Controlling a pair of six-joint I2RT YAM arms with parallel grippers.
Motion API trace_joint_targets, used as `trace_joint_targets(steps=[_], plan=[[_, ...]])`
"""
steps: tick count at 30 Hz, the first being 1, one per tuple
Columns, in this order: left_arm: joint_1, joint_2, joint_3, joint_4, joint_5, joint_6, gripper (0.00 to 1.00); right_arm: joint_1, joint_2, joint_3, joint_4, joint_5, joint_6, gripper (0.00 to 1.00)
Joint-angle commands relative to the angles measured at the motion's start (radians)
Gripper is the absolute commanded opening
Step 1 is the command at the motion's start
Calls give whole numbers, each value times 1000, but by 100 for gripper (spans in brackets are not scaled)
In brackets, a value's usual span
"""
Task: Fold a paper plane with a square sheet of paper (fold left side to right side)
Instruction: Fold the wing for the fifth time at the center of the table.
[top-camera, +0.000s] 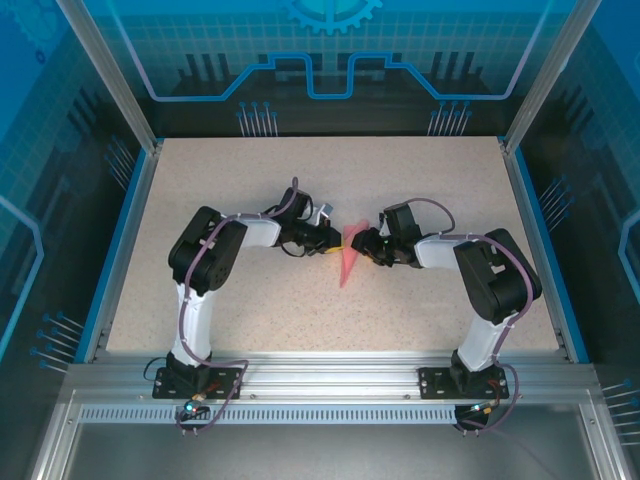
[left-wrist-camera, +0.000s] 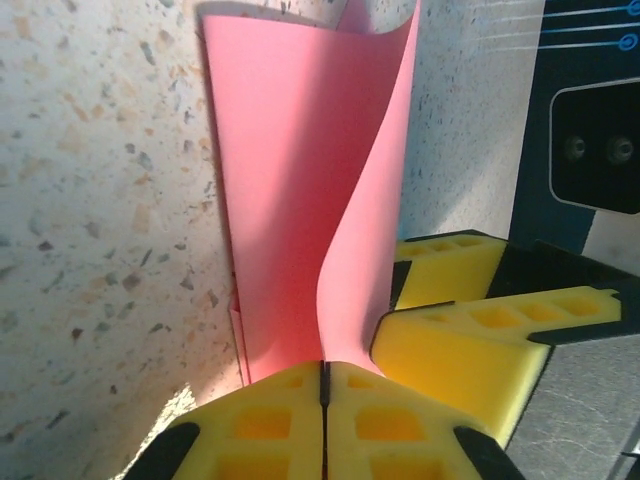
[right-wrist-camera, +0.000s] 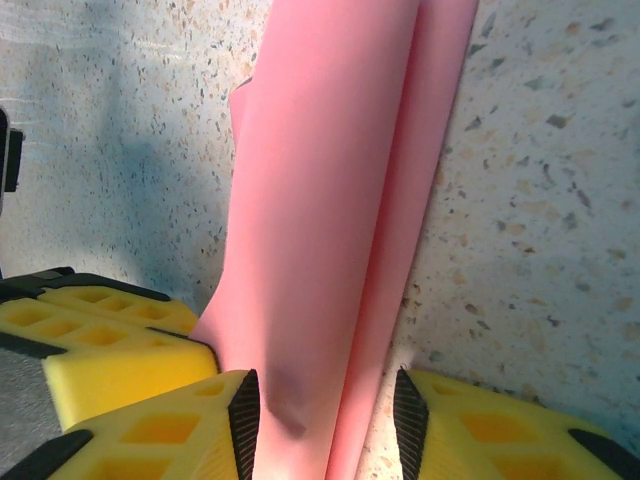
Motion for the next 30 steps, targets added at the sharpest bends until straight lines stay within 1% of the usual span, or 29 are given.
trace_joint_targets(steps=[1,8,17,23,30], plan=[[0,23,37,-57,-3,60,6,36,74,-6,-58,39,-28,43],[-1,43,76,-102,-4,119,6,31,38,-9,-47,27,-50,44],[-1,63,104,-125,-3,150,6,-35,-67,-21,-49,-11,-70,50],[-1,62,104,-130,-3,157,6,-66,-71,-13,-25,-48,-52,55],[-1,62,106,-130,-3,155,6,-68,-34,34,-33,-69,-49,56]])
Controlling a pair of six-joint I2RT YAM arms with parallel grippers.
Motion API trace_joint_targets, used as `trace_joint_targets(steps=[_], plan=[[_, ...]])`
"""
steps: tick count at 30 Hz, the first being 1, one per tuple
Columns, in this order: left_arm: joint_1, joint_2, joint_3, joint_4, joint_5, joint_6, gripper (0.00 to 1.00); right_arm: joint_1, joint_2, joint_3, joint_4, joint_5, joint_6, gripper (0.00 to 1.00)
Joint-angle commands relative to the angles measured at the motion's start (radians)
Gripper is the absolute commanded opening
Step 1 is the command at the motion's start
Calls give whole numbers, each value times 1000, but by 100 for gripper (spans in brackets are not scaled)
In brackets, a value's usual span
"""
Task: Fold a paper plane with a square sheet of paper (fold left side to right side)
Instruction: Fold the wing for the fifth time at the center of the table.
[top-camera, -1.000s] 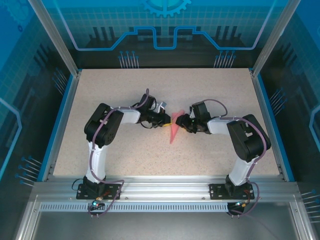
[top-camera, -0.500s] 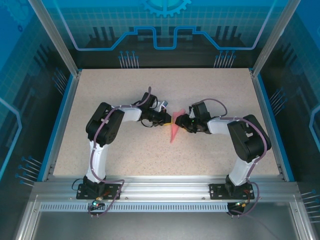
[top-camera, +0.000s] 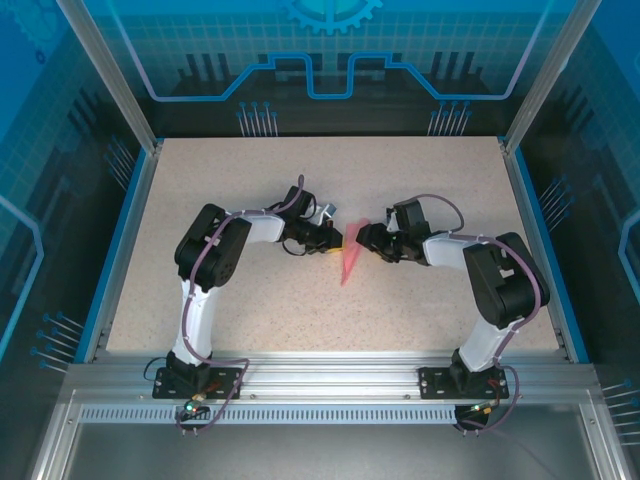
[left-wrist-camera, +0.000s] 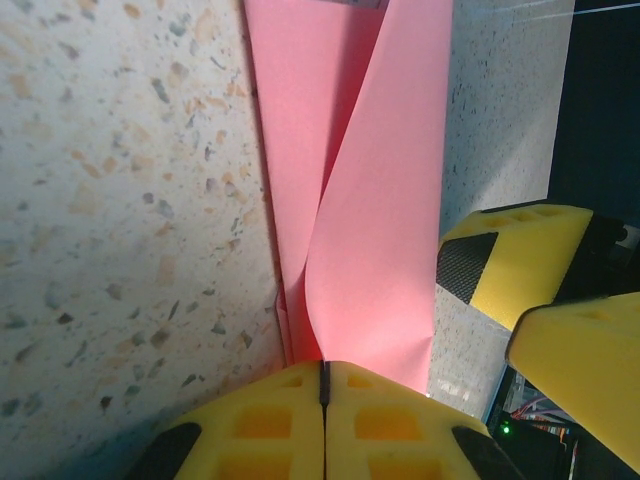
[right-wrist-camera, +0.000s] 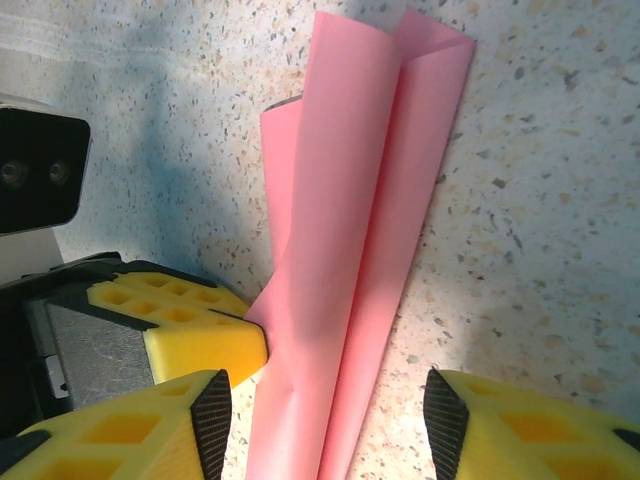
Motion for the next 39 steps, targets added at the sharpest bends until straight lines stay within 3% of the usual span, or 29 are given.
trace_joint_targets(steps=[1,39], plan=[[0,11,26,-23,-1,34,6,-8,24,42,-6,-34,4,56],[0,-4,22,10,13,24,5,7,145,153,-82,-20,-18,56]])
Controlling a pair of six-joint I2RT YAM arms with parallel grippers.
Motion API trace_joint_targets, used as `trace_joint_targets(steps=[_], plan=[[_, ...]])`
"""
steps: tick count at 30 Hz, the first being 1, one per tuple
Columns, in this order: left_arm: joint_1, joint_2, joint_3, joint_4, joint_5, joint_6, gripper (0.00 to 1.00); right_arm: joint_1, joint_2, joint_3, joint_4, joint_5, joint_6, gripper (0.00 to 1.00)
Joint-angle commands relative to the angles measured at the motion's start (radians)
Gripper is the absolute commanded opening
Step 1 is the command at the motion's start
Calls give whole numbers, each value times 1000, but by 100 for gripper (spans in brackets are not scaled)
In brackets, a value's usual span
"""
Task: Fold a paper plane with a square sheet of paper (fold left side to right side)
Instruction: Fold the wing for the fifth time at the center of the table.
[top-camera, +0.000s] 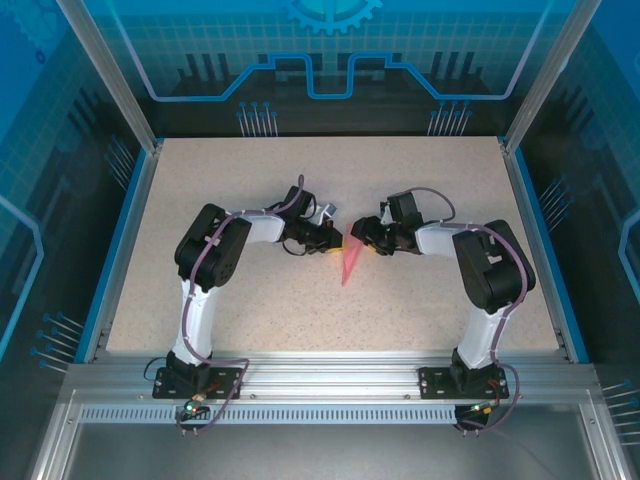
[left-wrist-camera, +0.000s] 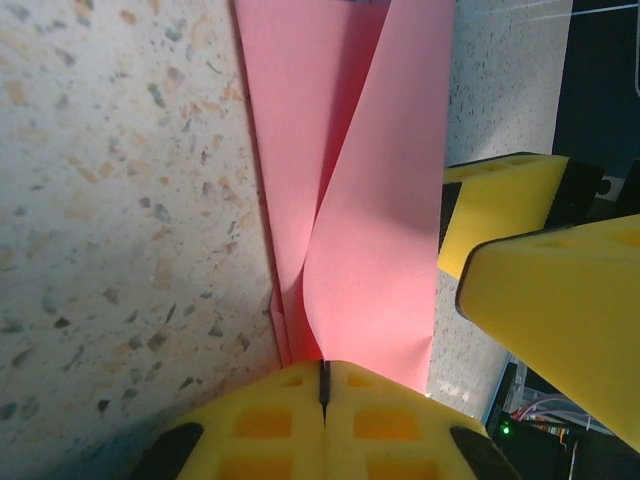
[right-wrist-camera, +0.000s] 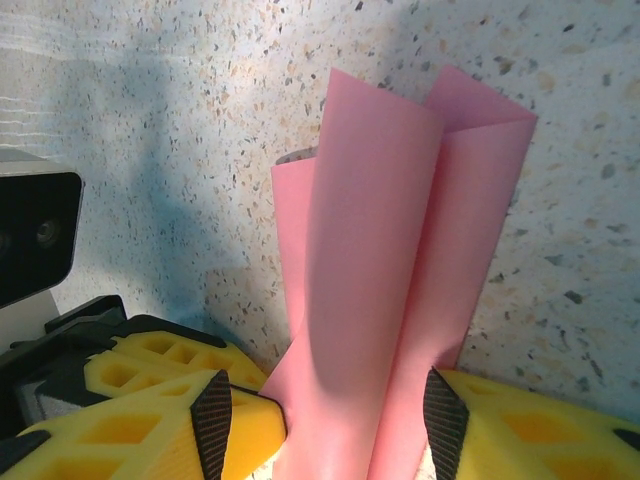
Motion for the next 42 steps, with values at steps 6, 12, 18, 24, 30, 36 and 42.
trace_joint_targets(steps=[6,12,18,24,30,36,42], plan=[[-1,-12,24,25,16,19,5,15,52,64,-137,36,-41,56],[-1,-9,33,32,17,13,5,21,84,103,-228,68,-66,56],[0,-2,43,33,21,12,6,23,96,105,-245,76,-66,56],[-1,18,66,26,27,13,6,23,93,103,-245,77,-66,56],[-3,44,81,17,31,13,6,22,93,102,-247,77,-68,56],[-1,65,80,-3,30,26,7,23,66,96,-221,70,-79,56],[-2,84,79,-24,33,40,6,18,23,94,-205,57,-109,57]])
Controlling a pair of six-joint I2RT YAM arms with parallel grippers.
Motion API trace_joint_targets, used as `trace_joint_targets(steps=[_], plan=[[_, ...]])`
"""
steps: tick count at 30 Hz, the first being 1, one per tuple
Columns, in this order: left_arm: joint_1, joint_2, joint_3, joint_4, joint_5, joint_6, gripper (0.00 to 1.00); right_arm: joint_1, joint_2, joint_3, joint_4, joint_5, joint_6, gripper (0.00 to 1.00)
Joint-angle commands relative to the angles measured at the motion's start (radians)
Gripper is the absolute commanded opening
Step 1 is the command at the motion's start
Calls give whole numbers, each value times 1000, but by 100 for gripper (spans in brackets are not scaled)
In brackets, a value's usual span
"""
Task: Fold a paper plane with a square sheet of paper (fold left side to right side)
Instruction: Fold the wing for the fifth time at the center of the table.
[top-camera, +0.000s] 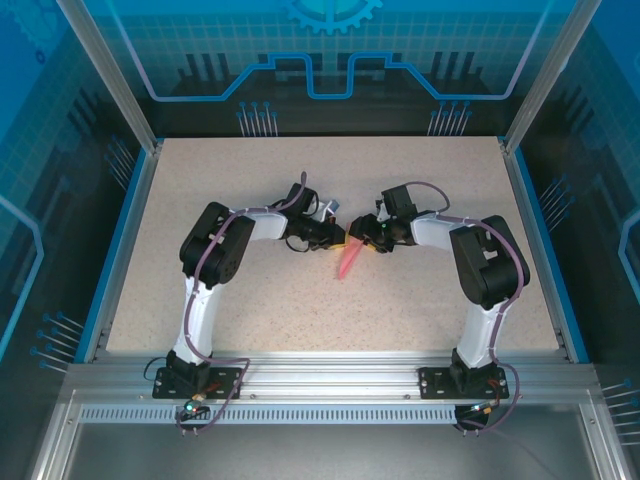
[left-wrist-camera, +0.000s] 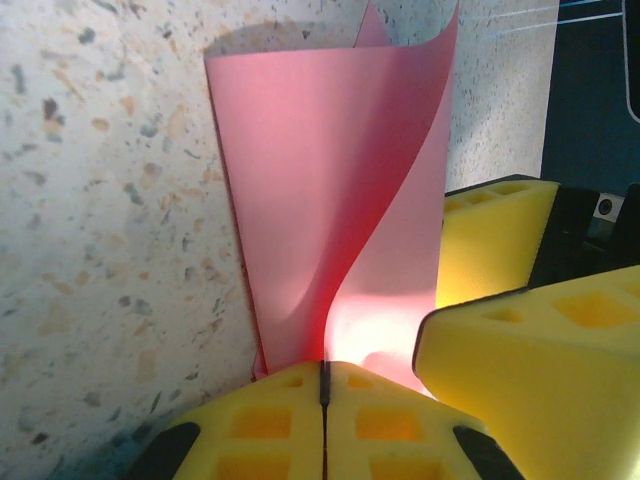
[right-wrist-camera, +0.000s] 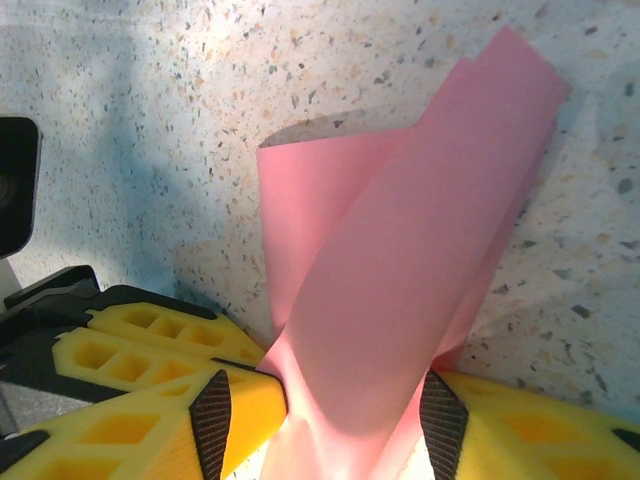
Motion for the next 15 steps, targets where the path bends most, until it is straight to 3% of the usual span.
trace_joint_targets(steps=[1,15], plan=[[-2,37,20,-37,13,41,7,3,-21,-19,-27,28,-39,57],[-2,70,35,-74,-4,55,6,-22,-129,-100,33,2,-36,64]])
